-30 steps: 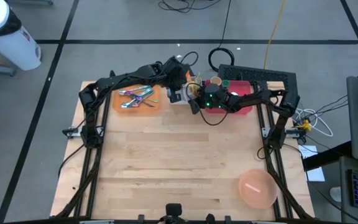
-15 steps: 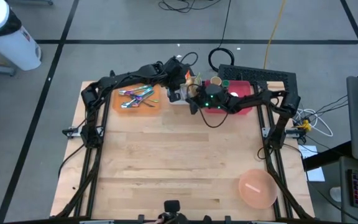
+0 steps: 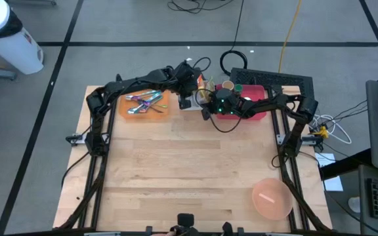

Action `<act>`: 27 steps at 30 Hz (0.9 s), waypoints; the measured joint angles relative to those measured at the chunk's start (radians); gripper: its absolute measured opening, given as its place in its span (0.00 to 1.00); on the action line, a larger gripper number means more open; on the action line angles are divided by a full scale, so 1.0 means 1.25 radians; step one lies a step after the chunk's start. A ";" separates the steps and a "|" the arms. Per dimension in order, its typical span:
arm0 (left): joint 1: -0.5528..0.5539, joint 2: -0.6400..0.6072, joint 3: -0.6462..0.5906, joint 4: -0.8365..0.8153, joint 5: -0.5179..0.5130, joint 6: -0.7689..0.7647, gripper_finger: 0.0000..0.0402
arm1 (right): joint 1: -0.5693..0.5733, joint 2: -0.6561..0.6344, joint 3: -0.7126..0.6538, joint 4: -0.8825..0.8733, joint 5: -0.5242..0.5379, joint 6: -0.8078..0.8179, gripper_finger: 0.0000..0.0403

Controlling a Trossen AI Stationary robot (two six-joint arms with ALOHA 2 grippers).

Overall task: Pick & Place Food Item
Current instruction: Put the yellow noodle pack into the white bin

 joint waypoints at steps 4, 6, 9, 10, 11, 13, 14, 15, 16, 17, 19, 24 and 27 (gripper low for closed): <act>-0.004 0.000 0.000 0.001 0.001 0.032 0.00 | 0.000 0.000 0.000 -0.006 0.011 0.000 0.00; -0.004 0.000 0.000 0.001 0.002 0.035 0.00 | 0.000 0.000 0.000 -0.018 0.013 0.002 0.00; -0.005 0.000 0.000 0.001 0.003 0.038 0.00 | 0.000 0.000 0.000 -0.023 0.012 0.003 0.00; -0.004 0.000 0.000 0.001 0.003 0.043 0.00 | 0.000 0.000 0.000 -0.017 0.009 0.002 0.00; -0.004 0.000 0.000 0.000 0.002 0.047 0.01 | 0.000 0.000 0.000 -0.008 0.000 -0.004 0.00; -0.004 0.000 0.000 -0.002 0.002 0.046 0.01 | -0.001 0.001 -0.001 0.017 -0.025 -0.018 0.00; -0.004 0.000 0.000 -0.003 0.001 0.044 0.02 | -0.001 0.001 -0.001 0.025 -0.033 -0.019 0.00; -0.004 0.000 0.000 -0.003 0.001 0.042 0.02 | -0.001 0.002 -0.001 0.028 -0.036 -0.017 0.00; -0.004 0.000 0.000 -0.003 0.001 0.038 0.02 | -0.001 0.002 -0.001 0.028 -0.038 -0.015 0.00; -0.004 0.000 0.000 -0.004 0.001 0.037 0.02 | -0.001 0.002 -0.001 0.025 -0.041 -0.016 0.00; -0.004 0.000 0.000 -0.005 0.001 0.040 0.02 | 0.004 0.001 -0.001 0.025 -0.051 -0.032 0.00; 0.000 0.000 0.000 -0.015 0.003 0.043 0.02 | 0.023 -0.054 0.000 0.033 -0.065 -0.109 0.00; 0.003 0.000 0.000 -0.016 0.003 0.035 0.02 | 0.023 -0.088 0.000 0.005 -0.045 -0.142 0.00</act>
